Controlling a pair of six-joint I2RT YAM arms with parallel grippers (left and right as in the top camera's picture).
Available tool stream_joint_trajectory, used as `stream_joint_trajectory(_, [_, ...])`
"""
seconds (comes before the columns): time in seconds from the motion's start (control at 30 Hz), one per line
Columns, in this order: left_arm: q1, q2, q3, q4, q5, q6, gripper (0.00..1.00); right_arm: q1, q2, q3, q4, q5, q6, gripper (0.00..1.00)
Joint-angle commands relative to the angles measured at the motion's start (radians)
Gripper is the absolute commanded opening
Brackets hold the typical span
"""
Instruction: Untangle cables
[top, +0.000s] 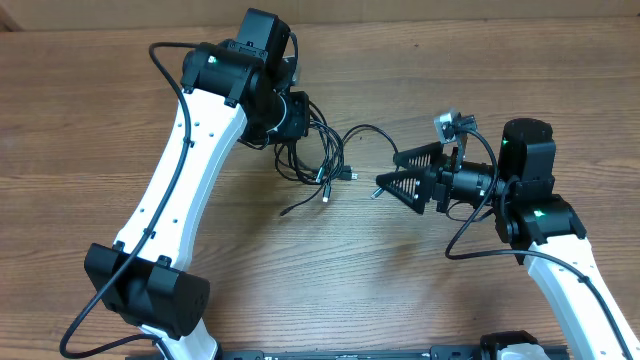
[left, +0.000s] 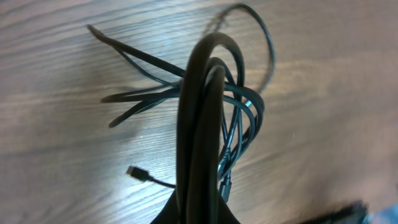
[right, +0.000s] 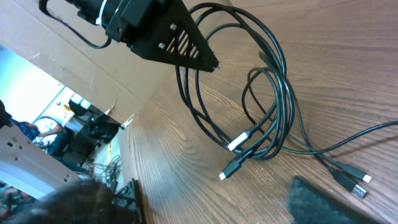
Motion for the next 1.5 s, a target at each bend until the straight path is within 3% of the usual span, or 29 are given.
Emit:
stream_joint_trajectory(0.0, [-0.001, -0.010, 0.021, 0.000, 0.241, 0.293, 0.04, 0.000, -0.013, 0.010, 0.002, 0.003, -0.006, 1.00])
stream_joint_trajectory(0.13, [-0.001, -0.010, 0.021, -0.010, 0.534, 0.520, 0.04, 0.000, -0.013, 0.010, 0.000, 0.003, -0.006, 1.00])
stream_joint_trajectory(0.23, [-0.001, -0.010, 0.021, -0.015, 0.654, 0.576, 0.04, 0.000, -0.013, 0.010, -0.002, 0.003, -0.006, 1.00])
stream_joint_trajectory(0.63, [-0.001, -0.010, 0.021, -0.030, 0.760, 0.584, 0.04, 0.000, -0.013, 0.010, -0.011, 0.033, -0.006, 0.99])
stream_joint_trajectory(0.7, [-0.001, -0.010, 0.021, -0.030, 0.760, 0.584, 0.04, 0.000, -0.013, 0.010, -0.011, 0.034, -0.006, 0.86])
stream_joint_trajectory(0.77, [-0.001, -0.010, 0.021, -0.030, 0.761, 0.583, 0.04, 0.000, -0.013, 0.010, -0.013, 0.034, -0.006, 0.57])
stream_joint_trajectory(0.83, [-0.001, -0.010, 0.021, -0.030, 0.770, 0.582, 0.04, 0.000, -0.013, 0.010, -0.013, 0.033, -0.006, 0.45])
stream_joint_trajectory(1.07, [-0.001, -0.010, 0.021, -0.025, 0.821, 0.574, 0.04, 0.000, -0.013, 0.010, -0.017, 0.033, -0.006, 0.35])
stream_joint_trajectory(1.47, [-0.001, -0.010, 0.021, 0.016, 0.900, 0.566, 0.04, 0.000, -0.013, 0.010, -0.022, 0.033, -0.006, 0.36])
